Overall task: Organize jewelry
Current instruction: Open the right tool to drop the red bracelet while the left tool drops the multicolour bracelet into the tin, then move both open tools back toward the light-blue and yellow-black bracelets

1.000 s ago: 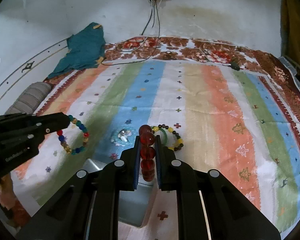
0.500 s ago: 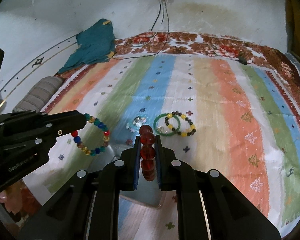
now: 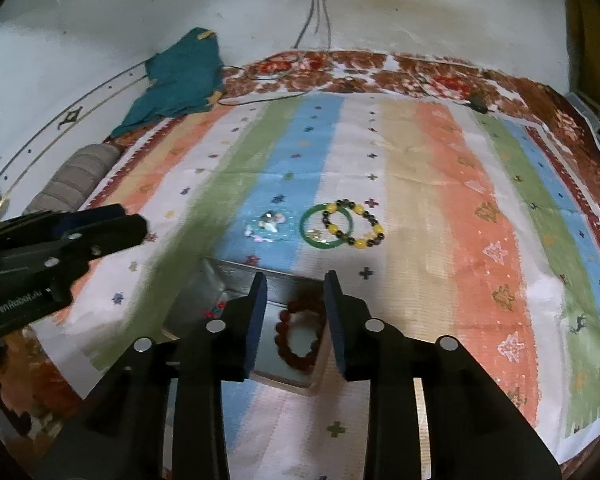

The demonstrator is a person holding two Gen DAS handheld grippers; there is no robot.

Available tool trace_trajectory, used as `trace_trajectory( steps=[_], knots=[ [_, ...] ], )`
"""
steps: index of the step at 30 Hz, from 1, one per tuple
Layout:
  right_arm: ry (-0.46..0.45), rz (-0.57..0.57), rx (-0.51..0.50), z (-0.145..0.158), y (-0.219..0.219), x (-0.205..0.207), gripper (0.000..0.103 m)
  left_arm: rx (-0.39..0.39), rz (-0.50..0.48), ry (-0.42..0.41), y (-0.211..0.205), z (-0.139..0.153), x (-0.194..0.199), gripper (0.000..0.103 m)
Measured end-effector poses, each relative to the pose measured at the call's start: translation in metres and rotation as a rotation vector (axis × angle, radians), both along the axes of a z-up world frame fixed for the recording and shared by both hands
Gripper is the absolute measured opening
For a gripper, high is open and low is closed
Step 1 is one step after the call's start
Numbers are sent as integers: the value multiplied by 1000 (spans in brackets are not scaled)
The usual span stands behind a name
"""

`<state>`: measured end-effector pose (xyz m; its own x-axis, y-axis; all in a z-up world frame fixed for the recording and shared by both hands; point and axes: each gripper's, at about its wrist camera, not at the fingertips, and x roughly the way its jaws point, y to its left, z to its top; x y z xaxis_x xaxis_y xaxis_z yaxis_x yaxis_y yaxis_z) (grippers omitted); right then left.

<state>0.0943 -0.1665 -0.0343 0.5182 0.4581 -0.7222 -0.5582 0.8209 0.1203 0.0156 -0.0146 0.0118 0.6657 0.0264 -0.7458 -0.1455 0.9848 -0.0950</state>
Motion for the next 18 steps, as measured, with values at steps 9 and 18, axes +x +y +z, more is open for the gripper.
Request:
trace_trajectory(
  steps=[9,18],
  knots=[
    [22,-36,-5,-4,-6,17,45,8,45,30,16,-6,10,50],
    [47,-86,3,-8,-11,36,59,-19,104,55,37,-13,22,54]
  ],
)
